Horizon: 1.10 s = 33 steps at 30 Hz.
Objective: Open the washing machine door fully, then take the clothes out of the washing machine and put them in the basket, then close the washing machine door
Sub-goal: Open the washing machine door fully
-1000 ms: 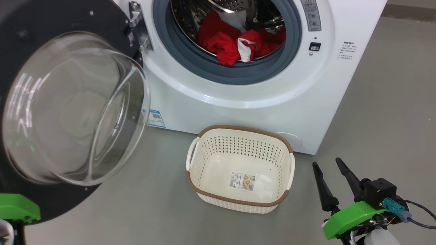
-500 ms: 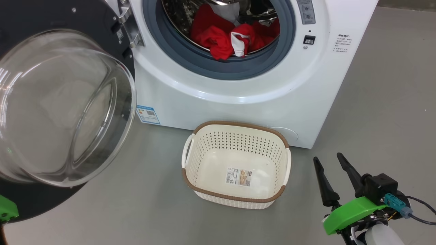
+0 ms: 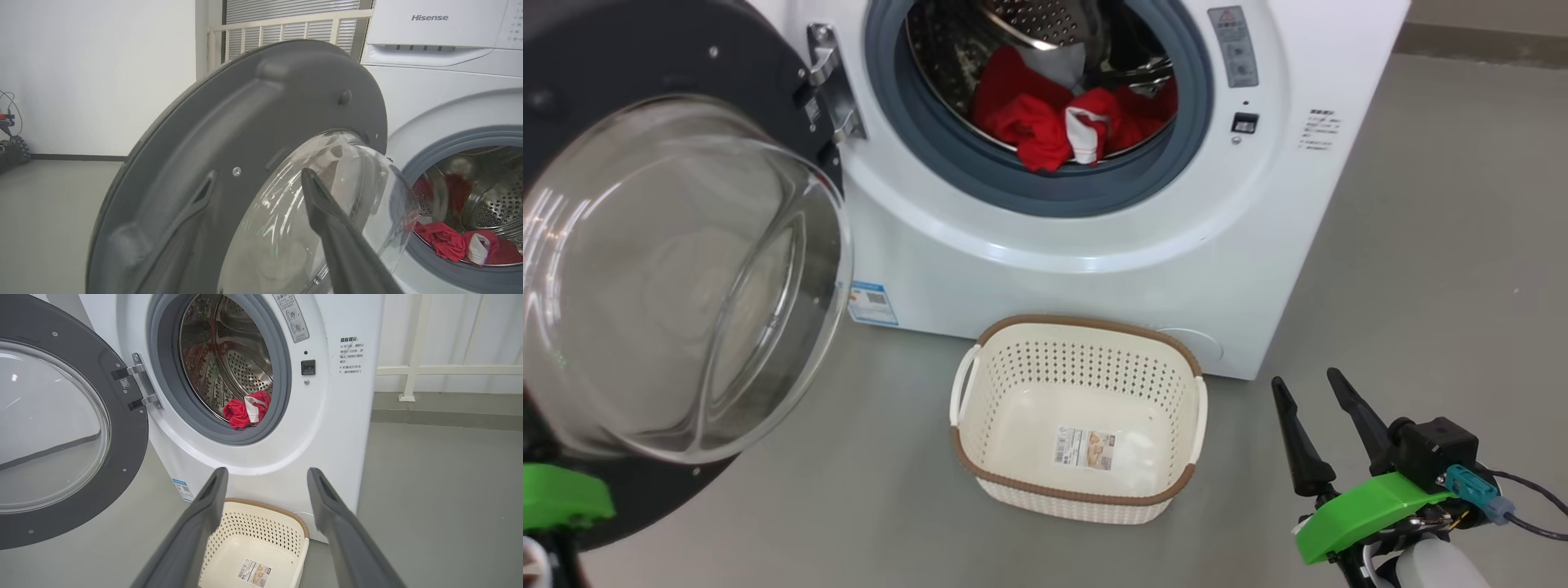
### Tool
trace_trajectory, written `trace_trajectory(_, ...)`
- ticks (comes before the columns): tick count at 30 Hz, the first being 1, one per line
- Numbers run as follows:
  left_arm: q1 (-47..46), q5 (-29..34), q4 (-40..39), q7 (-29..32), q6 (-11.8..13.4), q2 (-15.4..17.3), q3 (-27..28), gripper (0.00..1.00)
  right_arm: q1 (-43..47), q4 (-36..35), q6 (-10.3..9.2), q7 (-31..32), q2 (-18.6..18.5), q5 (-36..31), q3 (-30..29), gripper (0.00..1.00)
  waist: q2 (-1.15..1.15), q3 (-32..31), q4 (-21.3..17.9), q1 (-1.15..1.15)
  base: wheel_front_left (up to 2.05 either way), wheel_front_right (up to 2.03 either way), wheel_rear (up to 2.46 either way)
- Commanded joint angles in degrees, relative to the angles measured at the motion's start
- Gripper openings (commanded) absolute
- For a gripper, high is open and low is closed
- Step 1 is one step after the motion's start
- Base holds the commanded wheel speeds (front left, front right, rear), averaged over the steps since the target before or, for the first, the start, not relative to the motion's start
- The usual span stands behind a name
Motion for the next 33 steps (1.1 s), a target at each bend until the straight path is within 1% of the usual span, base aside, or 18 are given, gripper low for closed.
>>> trace_trajectory(1, -0.2, 1.66, -3.95, 0.42, 0.99, 1.92, 1.31, 1.0, -1.0, -1.42, 0.39, -0.54, 0.04, 0.65, 1.57, 1.0, 0.0, -1.01, -1.13, 0.0, 0.0, 0.0, 0.0)
trace_trajectory(2, 0.45, 2.2, -6.09, 0.74, 1.25, 1.7, 0.57, 1.0, -0.95, -1.52, 0.39, -0.54, 0.04, 0.84, 1.55, 1.0, 0.0, -1.33, -1.54, 0.0, 0.0, 0.0, 0.0)
trace_trajectory(3, 1.48, 3.55, -10.02, 1.25, 1.09, 1.59, -1.58, 1.0, -0.79, -1.74, 0.39, -0.54, 0.04, 1.19, 1.36, 1.0, 0.0, -2.03, -2.45, 0.0, 0.0, 0.0, 0.0)
trace_trajectory(6, 2.52, 4.0, -13.97, 1.99, 0.17, 0.77, -4.41, 1.0, -0.49, -2.0, 0.39, -0.54, 0.04, 1.47, 1.24, 1.0, 0.0, -3.01, -4.29, 0.0, 0.0, 0.0, 0.0)
trace_trajectory(8, 2.95, 3.64, -15.24, 2.21, -0.79, 0.05, -6.03, 1.0, -0.36, -2.14, 0.39, -0.54, 0.04, 1.62, 1.14, 1.0, 0.0, -3.53, -5.61, 0.0, 0.0, 0.0, 0.0)
trace_trajectory(12, 3.4, 3.37, -15.84, 0.82, -3.1, -1.42, -9.21, 1.0, -0.46, -3.03, 0.39, -0.54, 0.04, 1.42, 1.48, 1.0, 0.0, -3.77, -8.51, 0.0, 0.0, 0.0, 0.0)
trace_trajectory(15, 3.36, 1.32, -15.63, -0.9, -6.46, -3.11, -11.4, 1.0, -0.66, -3.84, 0.39, -0.54, 0.04, 1.52, 1.46, 1.0, 0.0, -3.77, -10.79, 0.0, 0.0, 0.0, 0.0)
trace_trajectory(17, 3.49, 0.44, -14.9, -1.59, -8.14, -3.87, -12.53, 1.0, -0.83, -4.32, 0.39, -0.54, 0.04, 1.54, 1.36, 1.0, 0.0, -3.63, -12.33, 0.0, 0.0, 0.0, 0.0)
trace_trajectory(21, 3.61, 1.4, -12.58, -2.75, -11.21, -3.71, -15.35, 1.0, -1.21, -5.55, 0.39, -0.54, 0.04, 1.3, 1.38, 1.0, 0.0, -3.44, -15.34, 0.0, 0.0, 0.0, 0.0)
trace_trajectory(23, 3.81, 1.82, -11.32, -3.48, -12.14, -4.21, -16.31, 1.0, -1.16, -5.98, 0.39, -0.54, 0.04, 2.09, 1.26, 1.0, 0.0, -3.45, -16.69, 0.0, 0.0, 0.0, 0.0)
trace_trajectory(25, 4.28, 3.21, -10.29, -4.22, -12.44, -4.48, -17.0, 1.0, -1.11, -6.45, 0.39, -0.54, 0.04, 2.26, 1.33, 1.0, 0.0, -3.43, -17.96, 0.0, 0.0, 0.0, 0.0)
trace_trajectory(27, 4.8, 4.64, -9.32, -4.8, -12.12, -5.03, -17.02, 1.0, -1.14, -7.13, 0.39, -0.54, 0.04, 1.87, 1.22, 1.0, 0.0, -3.35, -19.14, 0.0, 0.0, 0.0, 0.0)
trace_trajectory(28, 4.8, 4.64, -9.32, -4.8, -12.12, -5.03, -17.02, 1.0, -1.14, -7.13, 0.39, -0.54, 0.04, 1.87, 1.22, 1.0, 0.0, -3.35, -19.14, 0.0, 0.0, 0.0, 0.0)
trace_trajectory(31, 5.97, 6.51, -8.3, -5.25, -11.66, -6.12, -16.48, 1.0, -0.97, -8.42, 0.39, -0.54, 0.04, 0.26, 0.67, 1.0, 0.0, -3.37, -20.71, 0.0, 0.0, 0.0, 0.0)
trace_trajectory(33, 6.85, 7.65, -7.47, -5.35, -12.0, -6.35, -16.0, 1.0, -0.65, -9.37, 0.39, -0.54, 0.04, -0.82, 0.43, 1.0, 0.0, -3.45, -21.69, 0.0, 0.0, 0.0, 0.0)
